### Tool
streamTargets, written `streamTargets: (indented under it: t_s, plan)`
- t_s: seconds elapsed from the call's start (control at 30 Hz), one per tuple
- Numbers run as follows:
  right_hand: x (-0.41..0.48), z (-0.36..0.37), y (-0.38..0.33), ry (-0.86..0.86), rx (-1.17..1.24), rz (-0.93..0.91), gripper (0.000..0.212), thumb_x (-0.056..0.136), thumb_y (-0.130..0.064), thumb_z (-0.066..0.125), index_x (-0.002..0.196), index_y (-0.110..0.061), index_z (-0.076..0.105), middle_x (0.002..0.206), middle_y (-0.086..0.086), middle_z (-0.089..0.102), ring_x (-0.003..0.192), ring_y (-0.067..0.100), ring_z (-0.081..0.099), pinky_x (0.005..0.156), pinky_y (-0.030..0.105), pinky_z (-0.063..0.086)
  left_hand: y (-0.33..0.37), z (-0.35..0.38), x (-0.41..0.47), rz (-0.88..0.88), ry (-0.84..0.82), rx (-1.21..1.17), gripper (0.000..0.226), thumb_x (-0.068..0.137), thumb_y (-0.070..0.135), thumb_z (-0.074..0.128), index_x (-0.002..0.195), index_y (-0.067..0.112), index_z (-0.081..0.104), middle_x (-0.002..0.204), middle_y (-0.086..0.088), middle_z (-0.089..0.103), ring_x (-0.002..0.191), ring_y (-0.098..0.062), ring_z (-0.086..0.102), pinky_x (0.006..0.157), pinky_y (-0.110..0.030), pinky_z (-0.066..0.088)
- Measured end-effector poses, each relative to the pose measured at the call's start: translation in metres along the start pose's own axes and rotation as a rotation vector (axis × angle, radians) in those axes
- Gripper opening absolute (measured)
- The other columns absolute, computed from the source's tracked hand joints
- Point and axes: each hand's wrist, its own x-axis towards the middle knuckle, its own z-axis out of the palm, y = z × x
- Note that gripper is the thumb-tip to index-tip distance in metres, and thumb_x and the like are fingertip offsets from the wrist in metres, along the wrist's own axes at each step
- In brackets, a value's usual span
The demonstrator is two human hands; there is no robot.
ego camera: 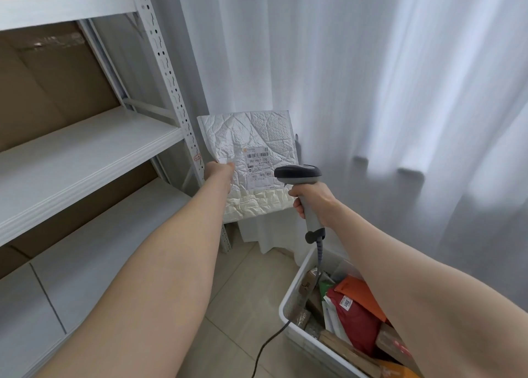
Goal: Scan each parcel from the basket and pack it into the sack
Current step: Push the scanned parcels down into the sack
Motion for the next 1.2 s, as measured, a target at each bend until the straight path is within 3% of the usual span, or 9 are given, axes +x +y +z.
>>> streamTargets:
  t_s: [0.27,0.43,0.63,0.9,1.2]
  plan:
    - [-0.004,0.01,-0.004,0.004,-0.025,0.001,0.008,0.082,-0.006,0.063,0.088,-0.003,0.061,0.054,0.008,0.054,0.04,0.016,0.045,0.042,0.022,0.041,0.001,-0.008,0.003,0.001,-0.023,0.014,0.048,0.091,0.016,0.062,0.134,0.002,0.045,0.132,-0.014,0.054,0.117,-0.029,0.053,0.089,-0.032,0.044]
    - [-0.009,0.015,-0.007,0.022,0.044,-0.027,0.005,0.085,-0.007,0.063,0.09,-0.004,0.062,0.063,0.011,0.059,0.043,0.016,0.046,0.044,0.022,0.04,0.0,-0.009,0.001,0.014,-0.033,0.05,0.048,0.092,0.018,0.062,0.134,0.002,0.046,0.128,-0.013,0.056,0.108,-0.026,0.055,0.076,-0.028,0.041]
    - [-0.018,0.023,-0.019,-0.008,0.089,-0.099,0.006,0.088,-0.007,0.062,0.094,-0.005,0.063,0.068,0.012,0.061,0.046,0.016,0.046,0.045,0.023,0.039,-0.004,-0.012,-0.005,0.025,-0.034,0.088,0.047,0.092,0.018,0.062,0.134,0.001,0.047,0.128,-0.012,0.057,0.113,-0.028,0.056,0.075,-0.026,0.042]
    - [-0.043,0.03,-0.014,-0.028,0.055,-0.066,0.003,0.087,-0.007,0.061,0.085,-0.005,0.062,0.06,0.009,0.057,0.042,0.014,0.047,0.044,0.021,0.039,-0.018,-0.033,-0.029,0.012,-0.021,0.027,0.047,0.092,0.013,0.061,0.135,0.0,0.045,0.132,-0.014,0.054,0.119,-0.03,0.053,0.087,-0.03,0.043]
    - [-0.115,0.047,0.023,-0.111,-0.011,-0.062,0.006,0.082,-0.008,0.066,0.08,-0.004,0.061,0.055,0.007,0.056,0.042,0.015,0.047,0.044,0.023,0.041,-0.062,-0.095,-0.096,-0.007,0.038,-0.013,0.044,0.092,0.013,0.061,0.131,0.0,0.047,0.131,-0.014,0.054,0.117,-0.03,0.053,0.078,-0.03,0.038]
